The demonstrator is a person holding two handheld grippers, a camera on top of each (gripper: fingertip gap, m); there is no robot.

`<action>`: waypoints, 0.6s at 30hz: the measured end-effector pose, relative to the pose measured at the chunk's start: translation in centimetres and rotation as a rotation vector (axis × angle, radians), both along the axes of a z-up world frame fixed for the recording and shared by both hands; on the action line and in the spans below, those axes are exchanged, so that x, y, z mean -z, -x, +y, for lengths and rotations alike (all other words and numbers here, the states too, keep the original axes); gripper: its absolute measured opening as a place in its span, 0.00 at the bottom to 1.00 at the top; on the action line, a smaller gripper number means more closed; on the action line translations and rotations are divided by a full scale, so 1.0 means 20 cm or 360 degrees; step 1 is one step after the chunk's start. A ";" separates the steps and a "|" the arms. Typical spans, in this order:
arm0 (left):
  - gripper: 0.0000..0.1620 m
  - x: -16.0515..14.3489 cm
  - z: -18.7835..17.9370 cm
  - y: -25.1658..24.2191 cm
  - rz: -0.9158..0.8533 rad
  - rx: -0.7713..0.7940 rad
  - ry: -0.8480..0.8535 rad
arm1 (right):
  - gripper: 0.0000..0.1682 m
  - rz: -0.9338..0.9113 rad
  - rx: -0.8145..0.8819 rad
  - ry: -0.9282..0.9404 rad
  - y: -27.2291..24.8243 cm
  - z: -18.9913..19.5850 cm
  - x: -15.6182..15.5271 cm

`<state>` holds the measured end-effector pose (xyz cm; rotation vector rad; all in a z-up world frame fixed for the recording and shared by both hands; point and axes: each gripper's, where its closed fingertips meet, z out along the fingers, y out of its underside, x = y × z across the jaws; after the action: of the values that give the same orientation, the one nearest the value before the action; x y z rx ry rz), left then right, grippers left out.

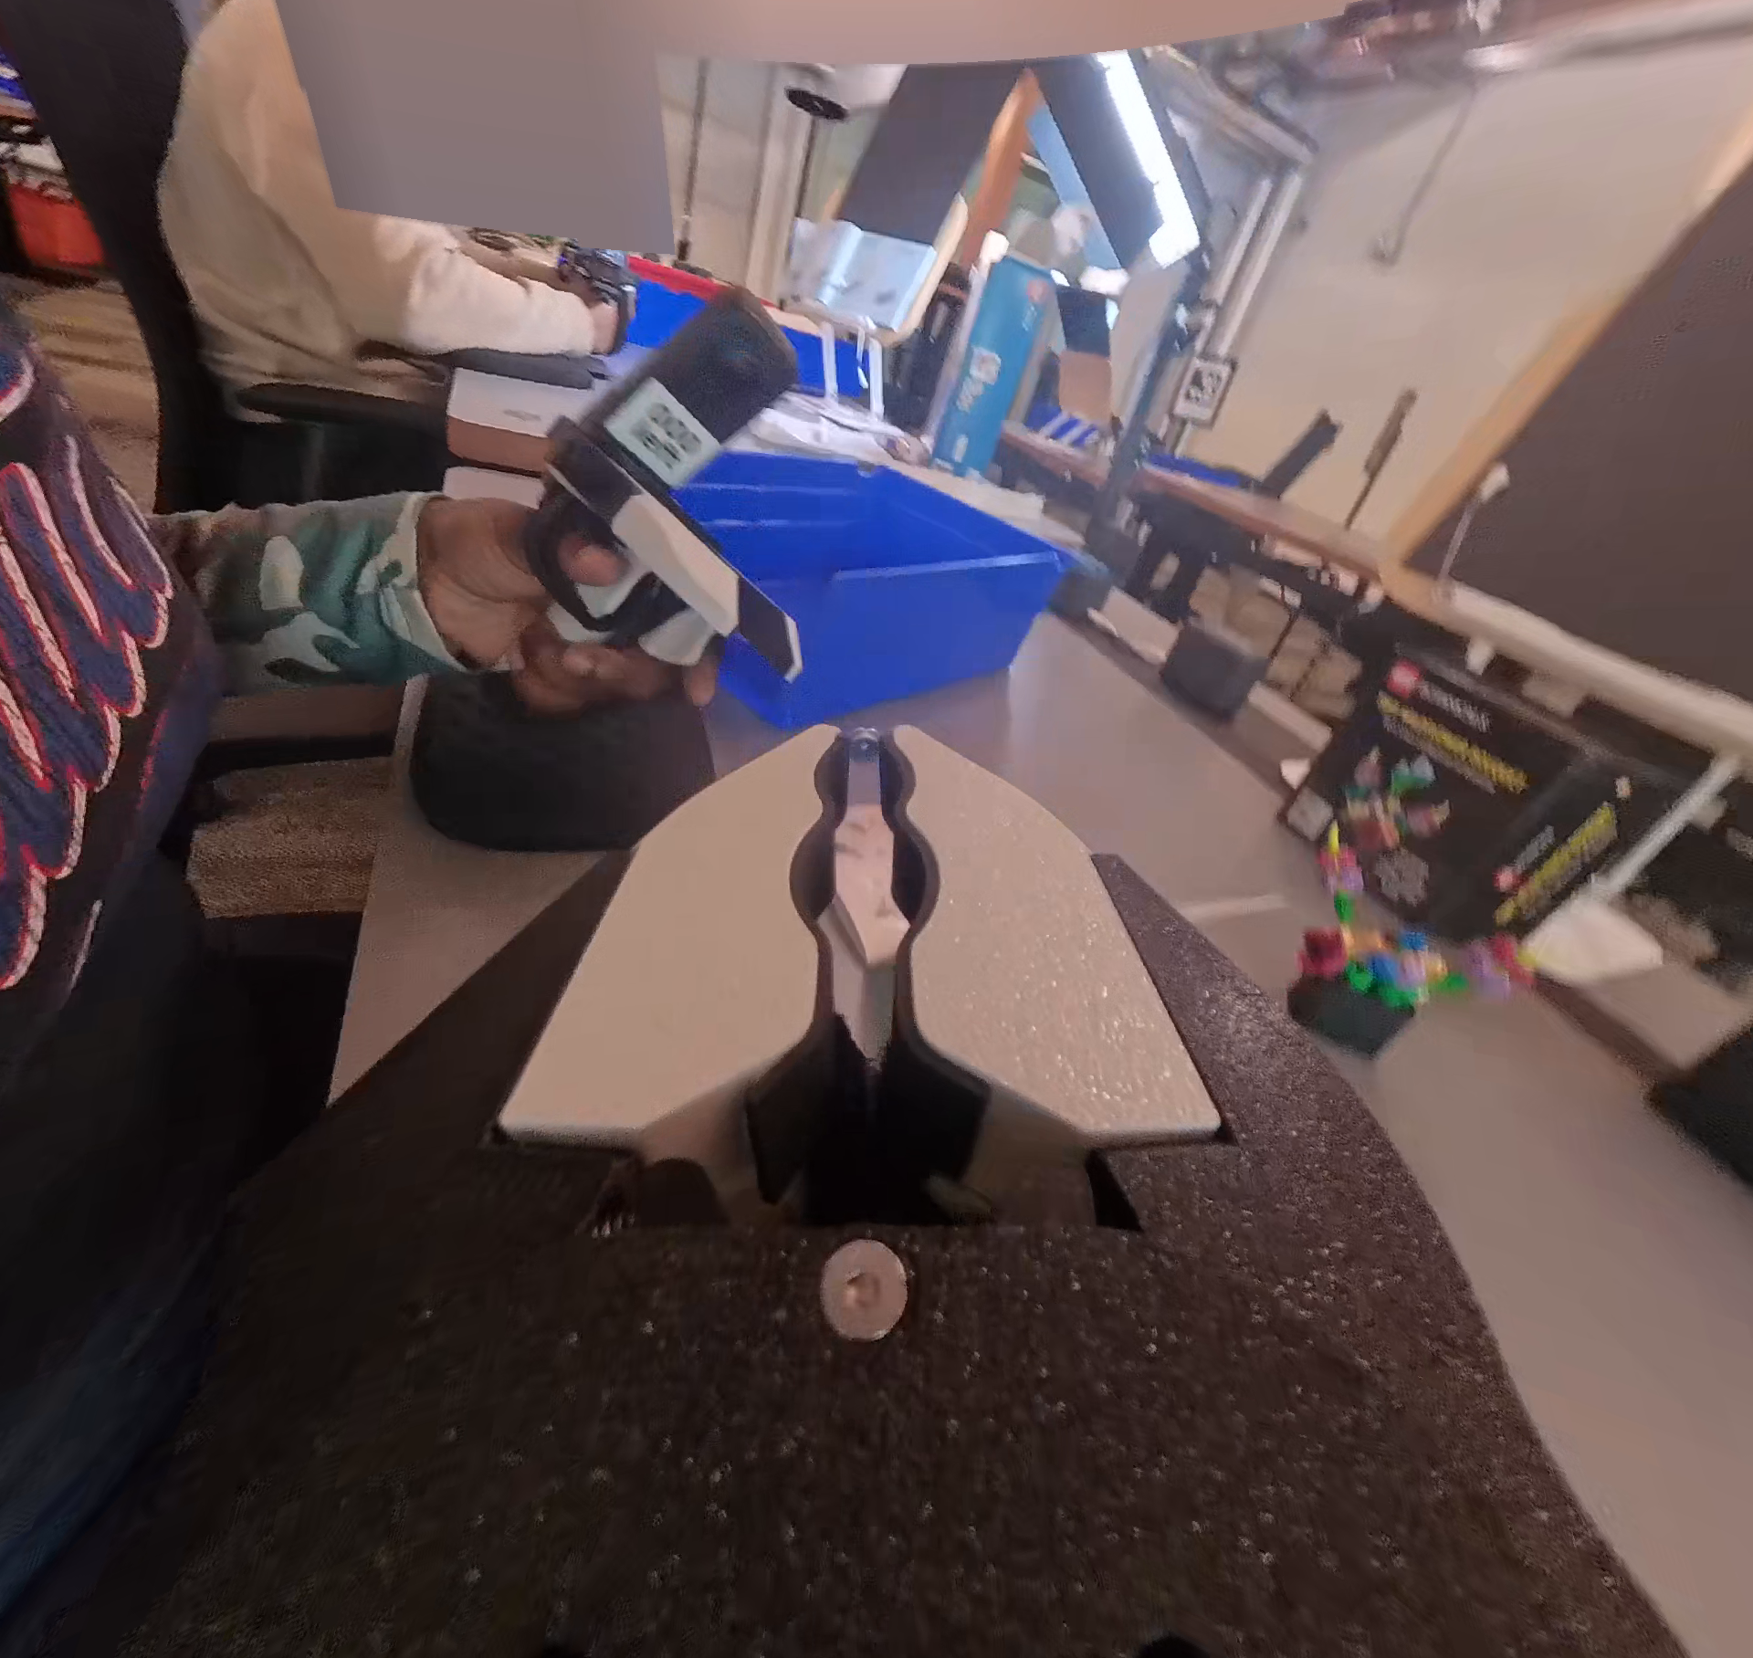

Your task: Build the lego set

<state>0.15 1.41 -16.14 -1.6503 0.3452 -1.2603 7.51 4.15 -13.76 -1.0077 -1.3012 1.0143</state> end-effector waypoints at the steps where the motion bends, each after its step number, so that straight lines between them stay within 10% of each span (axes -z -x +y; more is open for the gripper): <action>1: 0.15 0.04 0.02 0.04 0.0142 -0.0071 -0.0012 | 0.04 -0.0009 0.0026 0.0074 -0.03 0.03 0.02; 18: 0.10 0.27 0.09 0.11 0.0617 -0.0157 0.0023 | 0.04 -0.0151 0.0050 0.0445 -0.05 0.17 0.23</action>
<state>-2.01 3.25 -21.55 -1.8997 0.4834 -0.8674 8.54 7.47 -18.33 -1.2975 -1.2375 1.1576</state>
